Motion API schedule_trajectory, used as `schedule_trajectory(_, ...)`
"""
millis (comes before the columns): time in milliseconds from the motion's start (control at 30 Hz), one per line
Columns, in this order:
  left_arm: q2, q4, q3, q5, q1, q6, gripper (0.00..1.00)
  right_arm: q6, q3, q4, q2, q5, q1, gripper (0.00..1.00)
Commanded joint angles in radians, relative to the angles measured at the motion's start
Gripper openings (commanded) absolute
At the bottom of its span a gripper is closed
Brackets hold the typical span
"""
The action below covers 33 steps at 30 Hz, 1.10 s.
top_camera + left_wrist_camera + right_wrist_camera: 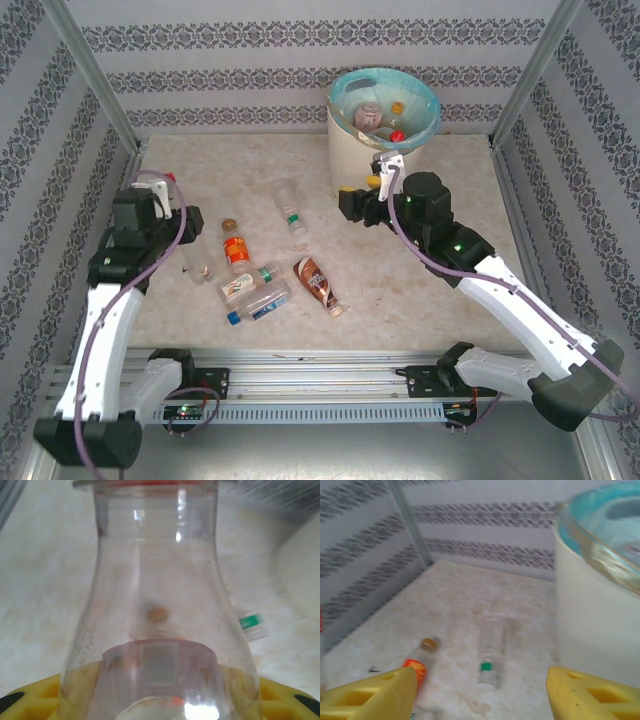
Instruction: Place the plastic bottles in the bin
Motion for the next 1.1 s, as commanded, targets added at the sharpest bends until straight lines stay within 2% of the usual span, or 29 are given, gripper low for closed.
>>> schedule_trajectory(0,-0.051,0.172,0.002,0.123,-0.081,0.072,0.23,0.026,0.069,0.107,0.026,-0.185,0.040,0.68)
schedule_trajectory(100,-0.090,0.256,-0.016,0.138,-0.211,0.127,0.21,-0.014,0.140,0.121,0.061,-0.285,0.091,0.68)
schedule_trajectory(200,-0.092,0.307,-0.018,0.126,-0.342,0.175,0.15,-0.067,0.197,0.125,0.087,-0.321,0.143,0.68)
schedule_trajectory(400,-0.056,0.339,-0.009,0.175,-0.486,0.256,0.16,-0.130,0.258,0.139,0.122,-0.314,0.219,0.67)
schedule_trajectory(500,-0.042,0.317,-0.004,0.313,-0.512,0.333,0.18,-0.159,0.292,0.110,0.155,-0.349,0.248,0.67)
schedule_trajectory(600,-0.045,0.351,-0.017,0.385,-0.521,0.340,0.18,-0.174,0.313,0.094,0.184,-0.307,0.275,0.66)
schedule_trajectory(700,-0.060,0.401,-0.037,0.402,-0.524,0.336,0.17,-0.153,0.318,0.107,0.195,-0.306,0.278,0.64)
schedule_trajectory(867,-0.057,0.394,-0.038,0.440,-0.526,0.348,0.16,-0.132,0.350,0.095,0.227,-0.358,0.279,0.61)
schedule_trajectory(1067,-0.054,0.370,-0.033,0.476,-0.536,0.351,0.15,-0.093,0.373,0.097,0.256,-0.380,0.279,0.46)
